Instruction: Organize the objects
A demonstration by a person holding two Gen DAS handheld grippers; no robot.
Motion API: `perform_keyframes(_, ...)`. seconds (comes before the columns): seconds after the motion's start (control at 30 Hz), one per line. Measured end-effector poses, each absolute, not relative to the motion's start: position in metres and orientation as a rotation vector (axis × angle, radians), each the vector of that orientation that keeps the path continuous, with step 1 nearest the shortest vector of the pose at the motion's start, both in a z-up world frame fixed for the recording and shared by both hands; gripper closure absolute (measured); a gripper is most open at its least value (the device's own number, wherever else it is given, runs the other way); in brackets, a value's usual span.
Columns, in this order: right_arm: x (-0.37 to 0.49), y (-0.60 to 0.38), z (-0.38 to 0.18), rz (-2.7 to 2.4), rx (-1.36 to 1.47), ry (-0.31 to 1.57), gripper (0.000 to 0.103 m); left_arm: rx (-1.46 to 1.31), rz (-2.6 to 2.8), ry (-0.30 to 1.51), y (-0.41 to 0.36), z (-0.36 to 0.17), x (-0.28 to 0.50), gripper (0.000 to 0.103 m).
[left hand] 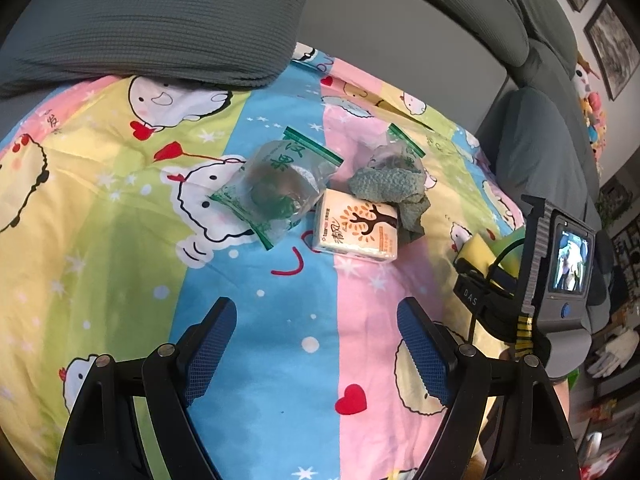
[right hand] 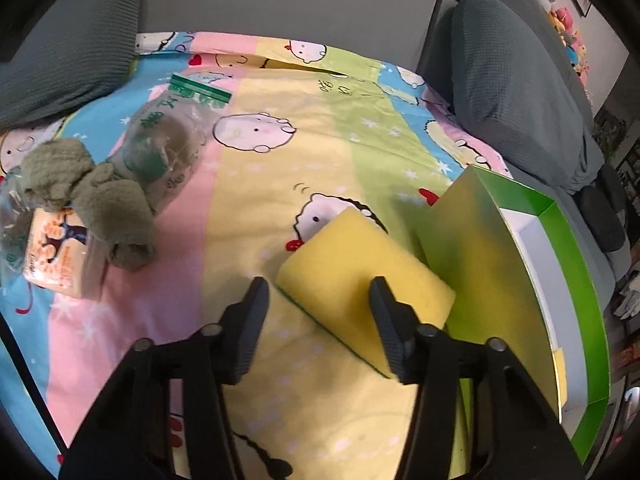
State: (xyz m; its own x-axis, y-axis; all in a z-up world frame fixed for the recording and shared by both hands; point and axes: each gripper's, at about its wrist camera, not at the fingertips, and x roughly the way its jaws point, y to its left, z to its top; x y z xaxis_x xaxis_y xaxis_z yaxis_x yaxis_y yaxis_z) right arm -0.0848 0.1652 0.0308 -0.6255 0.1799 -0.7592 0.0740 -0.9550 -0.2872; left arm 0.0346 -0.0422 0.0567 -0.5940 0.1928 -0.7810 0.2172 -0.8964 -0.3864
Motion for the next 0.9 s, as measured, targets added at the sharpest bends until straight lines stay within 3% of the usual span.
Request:
perform_keyframes(0.3, -0.082, 0.171, 0.034, 2.762, -1.312, -0.395, 0.078, 1.404, -2.692, 0.74, -0.049, 0.056, 0.037, 0.02)
perform_keyframes(0.5, -0.072, 0.173, 0.044, 2.862, -1.363, -0.26, 0.098, 1.395, -2.685, 0.772, -0.053, 0.057, 0.037, 0.02)
perform_keyframes(0.6, -0.065, 0.172, 0.049, 2.962, -1.437, -0.135, 0.099, 1.398, -2.676, 0.785, -0.055, 0.057, 0.037, 0.02)
perform_keyframes(0.9, -0.052, 0.165, 0.063, 2.988, -1.363, -0.19, 0.097, 1.393, -2.668, 0.797, -0.057, 0.056, 0.037, 0.02)
